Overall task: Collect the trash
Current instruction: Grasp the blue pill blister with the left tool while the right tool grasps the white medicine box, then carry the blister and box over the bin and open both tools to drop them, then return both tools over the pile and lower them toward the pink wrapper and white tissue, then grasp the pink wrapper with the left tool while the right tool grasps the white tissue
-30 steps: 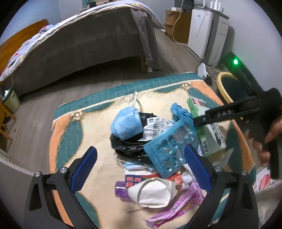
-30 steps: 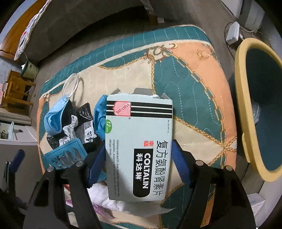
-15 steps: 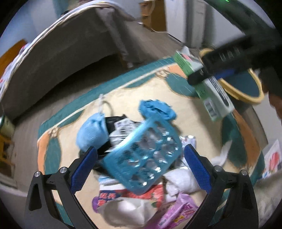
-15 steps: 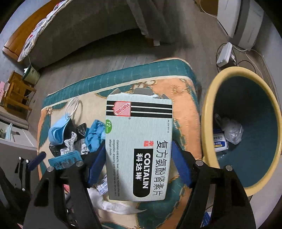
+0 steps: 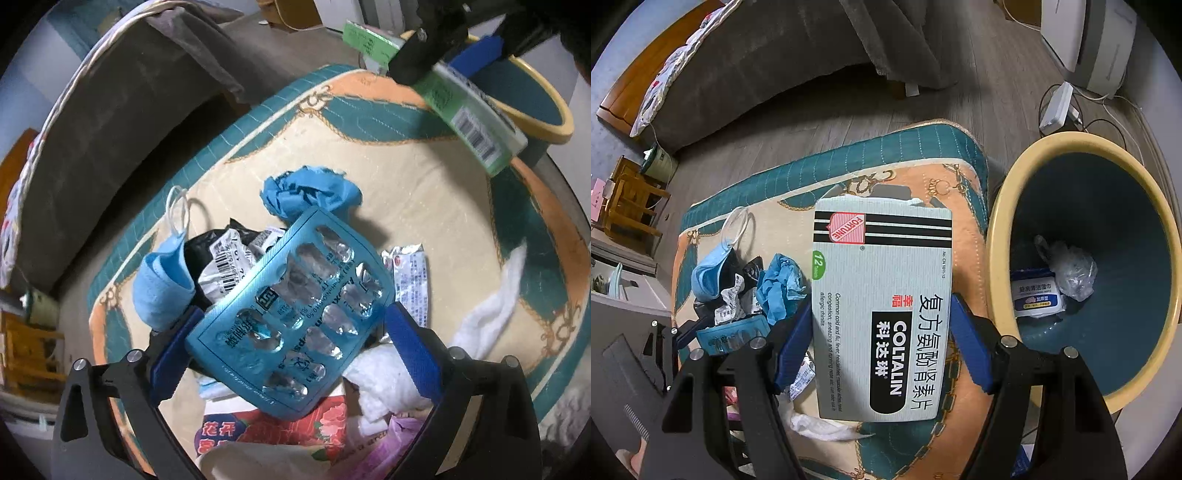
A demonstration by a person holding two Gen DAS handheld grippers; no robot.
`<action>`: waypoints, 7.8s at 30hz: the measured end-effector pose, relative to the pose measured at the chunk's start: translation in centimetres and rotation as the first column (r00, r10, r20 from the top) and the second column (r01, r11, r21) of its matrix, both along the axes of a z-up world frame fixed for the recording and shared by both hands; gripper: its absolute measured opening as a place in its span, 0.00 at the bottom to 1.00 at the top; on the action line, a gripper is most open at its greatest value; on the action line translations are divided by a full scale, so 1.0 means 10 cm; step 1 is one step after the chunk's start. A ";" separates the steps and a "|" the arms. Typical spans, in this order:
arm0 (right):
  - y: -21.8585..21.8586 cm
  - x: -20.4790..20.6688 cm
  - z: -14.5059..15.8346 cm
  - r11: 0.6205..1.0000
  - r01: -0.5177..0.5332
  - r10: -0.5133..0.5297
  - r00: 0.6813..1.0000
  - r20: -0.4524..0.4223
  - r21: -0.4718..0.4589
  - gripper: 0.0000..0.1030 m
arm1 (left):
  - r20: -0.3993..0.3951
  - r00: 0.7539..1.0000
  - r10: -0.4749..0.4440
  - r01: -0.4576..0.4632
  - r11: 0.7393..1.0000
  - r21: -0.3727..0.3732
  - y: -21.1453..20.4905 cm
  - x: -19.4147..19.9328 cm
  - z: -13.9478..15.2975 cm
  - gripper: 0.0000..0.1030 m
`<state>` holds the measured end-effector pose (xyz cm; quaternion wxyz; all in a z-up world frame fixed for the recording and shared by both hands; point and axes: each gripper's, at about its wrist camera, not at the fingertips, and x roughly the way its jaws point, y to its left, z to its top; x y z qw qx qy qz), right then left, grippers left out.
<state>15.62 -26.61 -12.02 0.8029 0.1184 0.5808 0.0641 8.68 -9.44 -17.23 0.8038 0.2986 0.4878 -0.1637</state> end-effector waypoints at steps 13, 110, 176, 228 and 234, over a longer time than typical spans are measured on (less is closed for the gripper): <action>0.01 0.00 0.07 1.000 0.007 -0.007 1.000 0.018 0.010 0.68 | -0.036 0.999 0.009 -0.017 0.975 -0.220 0.11 0.02 0.32 0.23; -2.09 -0.29 0.03 0.919 0.357 -0.343 0.933 0.105 -0.168 0.68 | 0.042 0.990 -0.135 0.140 0.894 -0.426 -2.15 0.39 0.52 0.10; 0.57 -1.10 0.43 0.980 0.074 -0.050 0.990 0.129 -0.187 0.94 | 0.063 0.906 0.418 -0.355 0.833 -0.425 1.10 -1.16 0.99 0.95; 1.07 -0.88 0.14 0.981 -0.125 0.132 0.991 0.032 -0.149 0.03 | -0.103 0.987 0.123 -0.152 0.926 -0.346 0.51 -1.06 0.44 0.29; 1.01 -0.81 0.57 0.985 -0.104 0.125 0.981 0.146 -0.141 0.03 | -0.046 0.986 0.160 -0.165 0.888 -0.429 0.55 -0.98 0.76 0.29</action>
